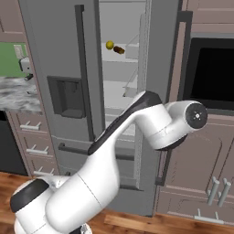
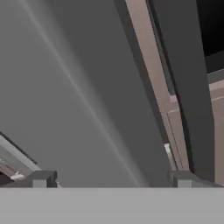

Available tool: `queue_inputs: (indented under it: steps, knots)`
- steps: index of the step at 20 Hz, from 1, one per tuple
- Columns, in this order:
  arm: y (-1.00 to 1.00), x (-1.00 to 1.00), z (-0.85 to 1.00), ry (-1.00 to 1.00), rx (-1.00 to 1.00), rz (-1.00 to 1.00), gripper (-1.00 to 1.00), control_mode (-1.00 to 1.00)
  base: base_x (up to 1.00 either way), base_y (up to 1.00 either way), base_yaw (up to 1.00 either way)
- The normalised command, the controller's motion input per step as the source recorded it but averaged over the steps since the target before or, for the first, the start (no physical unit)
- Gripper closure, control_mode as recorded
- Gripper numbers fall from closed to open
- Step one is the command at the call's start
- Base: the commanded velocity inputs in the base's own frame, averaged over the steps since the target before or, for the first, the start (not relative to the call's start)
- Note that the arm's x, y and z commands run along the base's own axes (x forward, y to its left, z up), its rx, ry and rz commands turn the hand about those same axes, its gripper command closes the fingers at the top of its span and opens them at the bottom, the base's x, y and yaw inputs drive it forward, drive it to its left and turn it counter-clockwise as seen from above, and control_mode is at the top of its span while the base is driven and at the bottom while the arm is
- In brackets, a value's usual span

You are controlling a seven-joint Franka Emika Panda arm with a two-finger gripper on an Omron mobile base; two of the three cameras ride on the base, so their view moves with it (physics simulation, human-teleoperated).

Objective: Place the sweet potato in the correct fridge rack based on whether it is a fruit or vegetable. Finally, close the fridge door.

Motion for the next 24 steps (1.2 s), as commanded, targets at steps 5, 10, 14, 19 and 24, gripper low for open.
queue_inputs:
  steps: [5,10,14,19,24]
  knots:
    - [-0.8,0.02,0.02,0.0,0.11,0.0,-1.0,-1.0,0.0,0.0,0.0]
    - [-0.84,-0.02,0.01,0.0,0.05,-0.02,-1.0,-1.0,0.0,0.0,0.0]
    - [-0.29,-0.23,0.0,0.0,0.01,-0.01,-1.0,-1.0,0.0,0.0,0.0]
    - [0.0,-0.1,-0.04,0.0,0.0,0.01,-1.0,-1.0,0.0,0.0,0.0]
    - [0.04,0.17,-0.32,0.0,-0.01,0.0,-1.0,-1.0,0.0,0.0,0.0]
